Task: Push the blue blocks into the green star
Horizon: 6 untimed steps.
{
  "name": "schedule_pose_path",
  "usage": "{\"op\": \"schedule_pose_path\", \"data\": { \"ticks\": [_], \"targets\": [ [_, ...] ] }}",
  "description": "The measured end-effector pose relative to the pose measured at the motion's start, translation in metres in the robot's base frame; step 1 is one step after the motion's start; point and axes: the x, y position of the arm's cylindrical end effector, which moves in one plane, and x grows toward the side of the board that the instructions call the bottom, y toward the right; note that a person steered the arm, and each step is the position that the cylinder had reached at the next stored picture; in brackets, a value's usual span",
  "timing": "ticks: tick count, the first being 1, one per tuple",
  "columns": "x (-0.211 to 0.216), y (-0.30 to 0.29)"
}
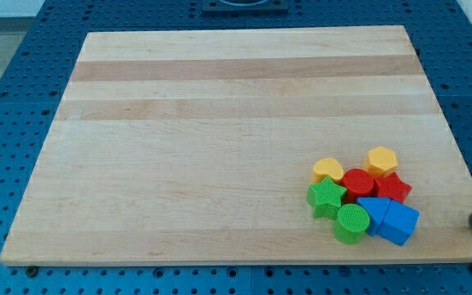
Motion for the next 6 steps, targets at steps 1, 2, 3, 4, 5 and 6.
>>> {"op": "schedule_pose_path", "data": {
  "ticks": [1,2,3,4,5,6],
  "targets": [
    [0.004,-0.035],
    [-0.004,-0.084],
    [-0.035,-0.136],
    [-0.063,-0.158],
    [-0.062,-0.156],
    [-0.052,-0.128]
  ]
}}
